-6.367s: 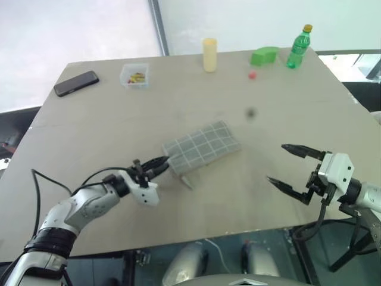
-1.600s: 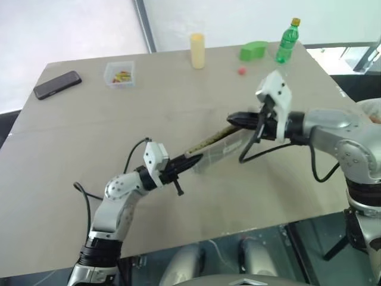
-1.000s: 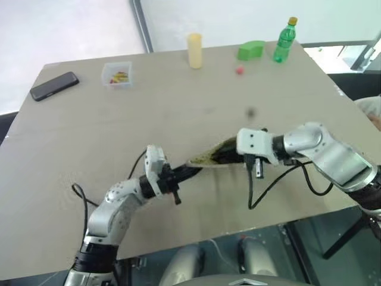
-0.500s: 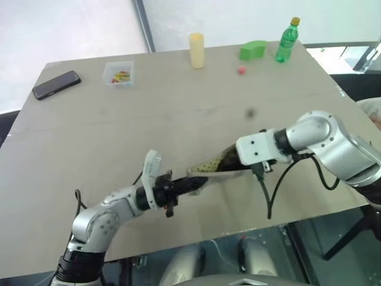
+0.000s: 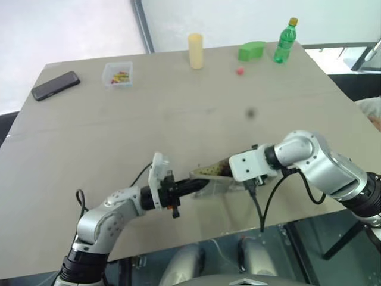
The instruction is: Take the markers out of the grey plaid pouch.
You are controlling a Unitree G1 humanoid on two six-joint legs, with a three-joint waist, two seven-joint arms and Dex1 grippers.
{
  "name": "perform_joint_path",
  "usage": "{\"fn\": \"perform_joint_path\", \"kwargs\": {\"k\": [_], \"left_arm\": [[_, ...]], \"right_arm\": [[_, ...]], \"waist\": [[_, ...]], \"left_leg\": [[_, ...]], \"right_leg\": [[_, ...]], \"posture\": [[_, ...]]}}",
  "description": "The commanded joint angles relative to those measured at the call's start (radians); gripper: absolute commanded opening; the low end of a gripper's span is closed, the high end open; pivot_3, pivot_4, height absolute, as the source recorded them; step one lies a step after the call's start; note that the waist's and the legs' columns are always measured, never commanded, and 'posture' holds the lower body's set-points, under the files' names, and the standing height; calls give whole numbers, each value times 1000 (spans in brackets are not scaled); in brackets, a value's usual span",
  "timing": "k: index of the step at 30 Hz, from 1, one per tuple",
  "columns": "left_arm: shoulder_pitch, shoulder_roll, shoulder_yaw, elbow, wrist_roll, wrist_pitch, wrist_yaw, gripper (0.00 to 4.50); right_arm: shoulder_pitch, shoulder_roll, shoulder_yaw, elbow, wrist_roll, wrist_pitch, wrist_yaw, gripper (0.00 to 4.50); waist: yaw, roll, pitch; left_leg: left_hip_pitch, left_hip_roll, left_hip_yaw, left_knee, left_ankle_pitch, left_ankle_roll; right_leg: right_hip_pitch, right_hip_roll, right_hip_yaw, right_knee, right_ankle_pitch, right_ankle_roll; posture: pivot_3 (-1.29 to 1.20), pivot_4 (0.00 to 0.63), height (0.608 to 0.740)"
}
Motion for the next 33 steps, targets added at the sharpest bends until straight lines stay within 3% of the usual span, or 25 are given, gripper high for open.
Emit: {"fn": "perform_joint_path", "kwargs": {"k": [1,14,18,23,29,33], "left_arm": [[6,-5,14,0,16,-21,7,0],[19,-26,-7,37,140,-197,-42,0],[23,-31,-17,47,180,-252,-49,0],[27,-48,-22,58,216,-293,-30,0],[11,-73,-23,103,268,-333,8,0],[2,-73,-26,122,287,-352,28,0]], "right_arm": [[-8,-8,2,2,-53,-11,19,2060],[52,59,136,133,-264,-115,33,2060],[69,82,120,194,-300,-142,14,845],[115,69,-31,136,-202,-128,21,761],[138,114,-341,-77,92,28,25,761],[137,108,-450,-160,235,137,33,761]], "waist": [[1,0,0],[-3,-2,-3],[-3,-3,-4],[2,-3,-5],[6,-2,-4],[10,-2,-3]], "left_leg": [[0,0,0,0,0,0],[2,0,0,0,0,0],[10,1,1,-1,0,0],[17,1,2,-2,0,0],[12,1,1,-2,0,-1],[10,1,1,-3,0,0]], "right_leg": [[0,0,0,0,0,0],[1,1,0,0,0,0],[9,1,2,0,0,0],[15,2,2,0,0,0],[11,2,2,0,0,0],[9,1,2,-2,0,0]], "posture": [[0,150,740],[0,150,740],[0,150,740],[0,150,740],[0,150,740],[0,150,740]]}}
